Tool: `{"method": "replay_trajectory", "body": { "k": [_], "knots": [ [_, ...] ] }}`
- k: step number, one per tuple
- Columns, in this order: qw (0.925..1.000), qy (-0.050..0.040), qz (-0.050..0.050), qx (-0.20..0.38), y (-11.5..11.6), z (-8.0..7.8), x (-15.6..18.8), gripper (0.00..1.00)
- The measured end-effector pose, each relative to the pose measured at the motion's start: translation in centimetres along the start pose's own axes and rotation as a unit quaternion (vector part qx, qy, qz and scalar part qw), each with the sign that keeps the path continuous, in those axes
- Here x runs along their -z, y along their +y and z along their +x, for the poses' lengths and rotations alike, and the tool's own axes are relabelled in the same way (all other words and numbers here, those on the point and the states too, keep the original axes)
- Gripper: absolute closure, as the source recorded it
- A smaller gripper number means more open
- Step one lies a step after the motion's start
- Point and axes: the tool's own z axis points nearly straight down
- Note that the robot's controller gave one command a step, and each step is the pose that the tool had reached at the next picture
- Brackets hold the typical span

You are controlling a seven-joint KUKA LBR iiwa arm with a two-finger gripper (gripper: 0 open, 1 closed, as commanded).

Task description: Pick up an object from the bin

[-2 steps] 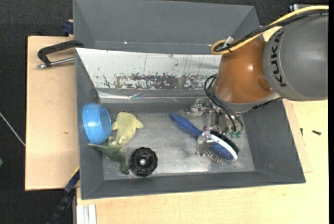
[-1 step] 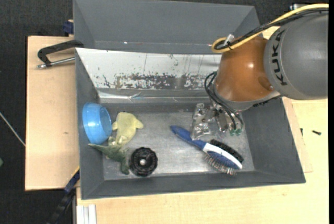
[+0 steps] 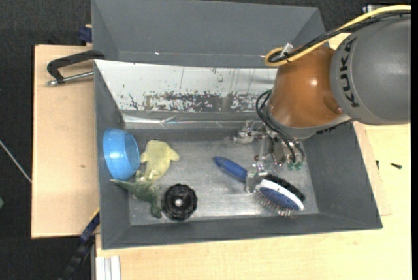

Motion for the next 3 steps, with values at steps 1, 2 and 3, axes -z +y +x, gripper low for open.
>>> {"method": "replay_trajectory", "body": {
  "k": [1,2,3],
  "knots": [
    [1.0,0.001,0.0,-0.008,-0.5,-0.5,-3.3,0.0],
    [1.0,-0.0031,0.0,-0.008,-0.5,-0.7,-3.1,1.0],
    [0.9994,-0.0042,0.0,-0.035,3.0,0.1,10.8,1.0]
  ]
}}
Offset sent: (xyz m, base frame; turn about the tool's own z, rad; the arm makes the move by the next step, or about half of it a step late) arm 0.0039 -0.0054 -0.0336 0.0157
